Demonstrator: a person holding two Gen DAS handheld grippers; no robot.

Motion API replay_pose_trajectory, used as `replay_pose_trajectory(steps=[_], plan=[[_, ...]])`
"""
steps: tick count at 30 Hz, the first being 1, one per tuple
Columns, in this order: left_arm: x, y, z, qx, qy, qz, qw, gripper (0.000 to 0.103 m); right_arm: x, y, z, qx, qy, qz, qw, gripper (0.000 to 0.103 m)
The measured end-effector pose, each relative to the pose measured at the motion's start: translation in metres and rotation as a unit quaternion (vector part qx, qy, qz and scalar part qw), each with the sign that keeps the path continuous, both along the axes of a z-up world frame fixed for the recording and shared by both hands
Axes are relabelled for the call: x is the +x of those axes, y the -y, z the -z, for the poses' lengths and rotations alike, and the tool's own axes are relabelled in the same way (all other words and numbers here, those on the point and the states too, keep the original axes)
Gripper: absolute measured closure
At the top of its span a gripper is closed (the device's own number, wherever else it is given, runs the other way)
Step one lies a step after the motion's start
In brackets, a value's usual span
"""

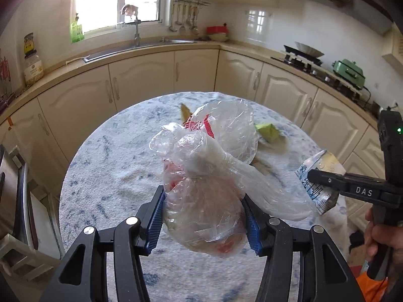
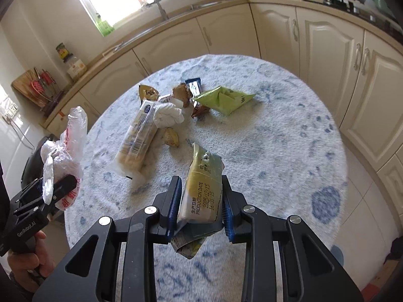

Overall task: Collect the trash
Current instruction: 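Carry the bag and carton from the table to the blue bin, then open both tools to drop the bag and carton into the bin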

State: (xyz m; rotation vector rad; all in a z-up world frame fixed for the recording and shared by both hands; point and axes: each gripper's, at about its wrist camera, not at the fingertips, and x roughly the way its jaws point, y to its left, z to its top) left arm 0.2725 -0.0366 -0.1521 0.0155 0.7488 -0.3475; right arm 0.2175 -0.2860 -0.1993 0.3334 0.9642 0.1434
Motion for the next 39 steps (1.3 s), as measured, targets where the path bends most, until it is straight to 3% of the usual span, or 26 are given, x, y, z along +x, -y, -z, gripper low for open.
replay_pose_trajectory(steps=[10,16,20,29,39], plan=[[-0.049,0.065,-0.051,-0.020,0.052,0.092,0.9942,0.051,-0.065,0.049,-0.058,0.006,0.066,0.052,0.996,0.073],[-0.072,0.126,-0.064,-0.026,0.056,0.175,0.9826,0.051,-0.119,0.108,-0.072,-0.008,0.077,0.127,0.989,0.073],[-0.087,0.172,-0.061,-0.024,0.043,0.240,0.9694,0.051,-0.158,0.148,-0.068,-0.013,0.067,0.183,0.981,0.073],[-0.113,0.270,-0.016,0.006,-0.041,0.356,0.9334,0.051,-0.234,0.224,-0.015,-0.013,-0.004,0.298,0.955,0.073],[-0.112,0.356,0.064,0.046,-0.182,0.406,0.8944,0.051,-0.266,0.267,0.086,0.041,-0.103,0.350,0.930,0.073]])
